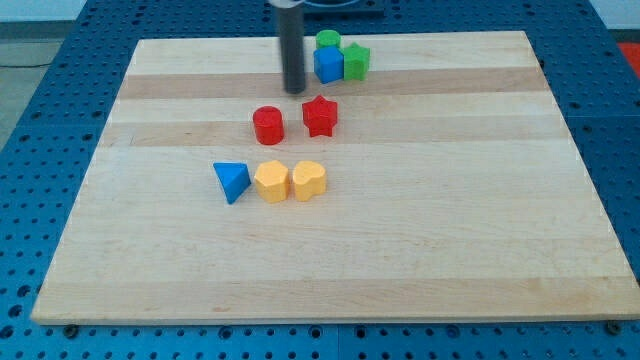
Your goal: Move the blue triangle to the left of the green circle
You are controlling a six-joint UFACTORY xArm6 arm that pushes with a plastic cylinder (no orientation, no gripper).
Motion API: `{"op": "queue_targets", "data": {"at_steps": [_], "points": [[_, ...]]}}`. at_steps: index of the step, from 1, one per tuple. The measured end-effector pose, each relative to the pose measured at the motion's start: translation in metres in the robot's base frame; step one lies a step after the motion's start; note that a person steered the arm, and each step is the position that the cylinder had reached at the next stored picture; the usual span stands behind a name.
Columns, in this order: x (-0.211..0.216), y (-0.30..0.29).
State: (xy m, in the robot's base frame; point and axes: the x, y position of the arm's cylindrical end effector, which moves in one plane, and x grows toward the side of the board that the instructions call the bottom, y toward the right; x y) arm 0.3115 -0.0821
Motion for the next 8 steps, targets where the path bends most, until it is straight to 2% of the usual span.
{"op": "queue_targets", "data": {"at_steps": [1,2,3,4,5,6,8], "points": [[0.038,-0.066],[0.099,-0.115],[0.166,-0.121],[0.217,-0.095],[0.212,-0.028],[0.192,-0.022],[0.144,-0.107]]}}
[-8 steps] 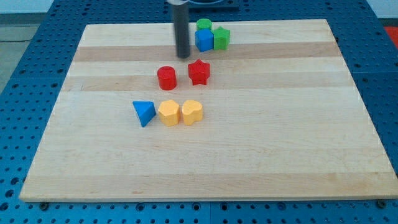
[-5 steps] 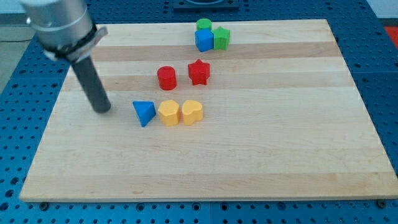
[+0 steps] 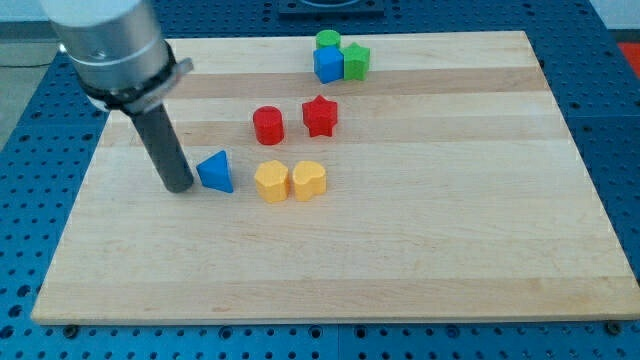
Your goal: Move the blue triangle to the left of the green circle
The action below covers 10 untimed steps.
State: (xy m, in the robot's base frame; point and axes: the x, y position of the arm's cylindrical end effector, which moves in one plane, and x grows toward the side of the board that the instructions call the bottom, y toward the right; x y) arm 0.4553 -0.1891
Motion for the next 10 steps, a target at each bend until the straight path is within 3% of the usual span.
{"op": "queue_targets", "data": {"at_steps": [1,2,4,5,7,10], "points": [[-0.011,0.002],[0.032,-0.006],[0.039,0.071],[0.028,0.077],[-0.011,0.014],[-0.074,-0.007]]}}
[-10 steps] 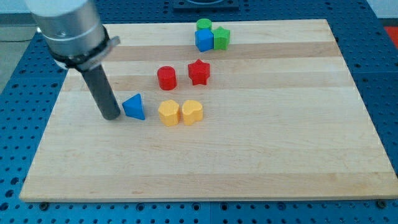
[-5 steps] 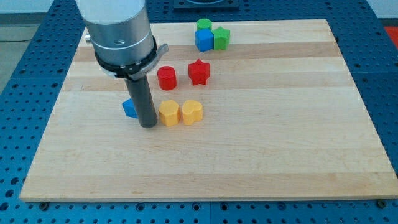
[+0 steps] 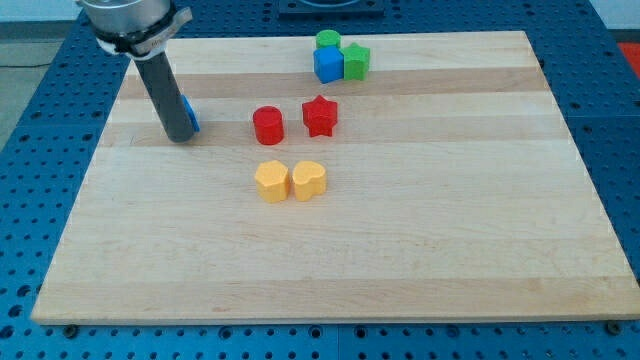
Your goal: Move the blue triangle to the left of the green circle
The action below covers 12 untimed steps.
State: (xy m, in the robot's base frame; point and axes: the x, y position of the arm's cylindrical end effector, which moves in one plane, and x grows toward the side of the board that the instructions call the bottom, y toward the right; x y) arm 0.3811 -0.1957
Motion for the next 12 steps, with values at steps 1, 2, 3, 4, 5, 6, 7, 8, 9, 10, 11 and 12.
{"op": "queue_targets", "data": {"at_steps": [1,2,3,4,5,6,7,8,9,10,11,12], "points": [[-0.008,-0.012],[-0.017,-0.022],[-0.045,-0.013],[-0.072,0.022],[-0.093,0.052],[-0.104,0.041],[-0.110,0.029],[-0.120,0.040],[-0.135,0.055],[-0.147,0.077],[-0.159,0.078],[-0.166,0.075]]}}
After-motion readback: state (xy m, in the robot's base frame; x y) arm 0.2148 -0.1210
